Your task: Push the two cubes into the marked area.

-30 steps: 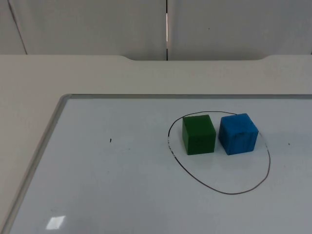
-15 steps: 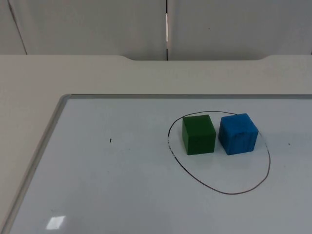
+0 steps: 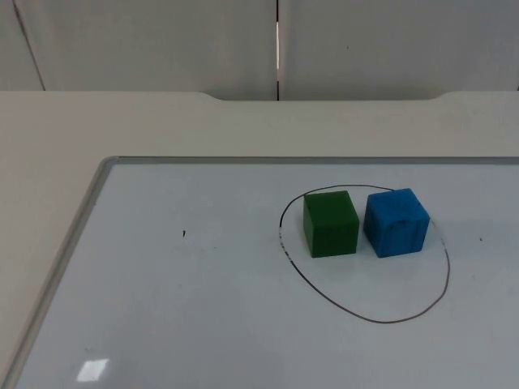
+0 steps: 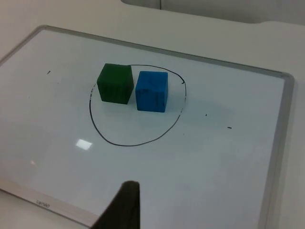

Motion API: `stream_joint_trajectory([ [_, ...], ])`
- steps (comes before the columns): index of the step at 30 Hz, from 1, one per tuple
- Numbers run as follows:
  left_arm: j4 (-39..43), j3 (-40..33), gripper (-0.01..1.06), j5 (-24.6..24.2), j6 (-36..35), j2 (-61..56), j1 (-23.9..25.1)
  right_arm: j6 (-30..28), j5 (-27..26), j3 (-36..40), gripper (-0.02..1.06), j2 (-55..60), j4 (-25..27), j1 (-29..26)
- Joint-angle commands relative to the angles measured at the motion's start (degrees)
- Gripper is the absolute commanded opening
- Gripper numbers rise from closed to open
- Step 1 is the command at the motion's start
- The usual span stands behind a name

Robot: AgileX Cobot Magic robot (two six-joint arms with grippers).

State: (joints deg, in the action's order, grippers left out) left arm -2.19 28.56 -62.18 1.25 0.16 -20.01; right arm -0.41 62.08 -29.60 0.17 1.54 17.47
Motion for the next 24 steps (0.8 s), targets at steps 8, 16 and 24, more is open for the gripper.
stream_joint_trajectory([
  [8, 0.11, -0.25, 1.05, 0.62, -0.06, -0.16, 0.04, -0.46, -0.22, 0.12, 1.05, -0.17, -0.34, -0.07],
  [16, 0.11, -0.25, 1.05, 0.62, -0.06, -0.16, 0.04, -0.46, -0.22, 0.12, 1.05, -0.17, 0.16, -0.07],
  [24, 0.11, -0.25, 1.05, 0.62, -0.06, -0.16, 0.04, -0.46, -0.22, 0.12, 1.05, -0.17, 0.16, -0.07],
])
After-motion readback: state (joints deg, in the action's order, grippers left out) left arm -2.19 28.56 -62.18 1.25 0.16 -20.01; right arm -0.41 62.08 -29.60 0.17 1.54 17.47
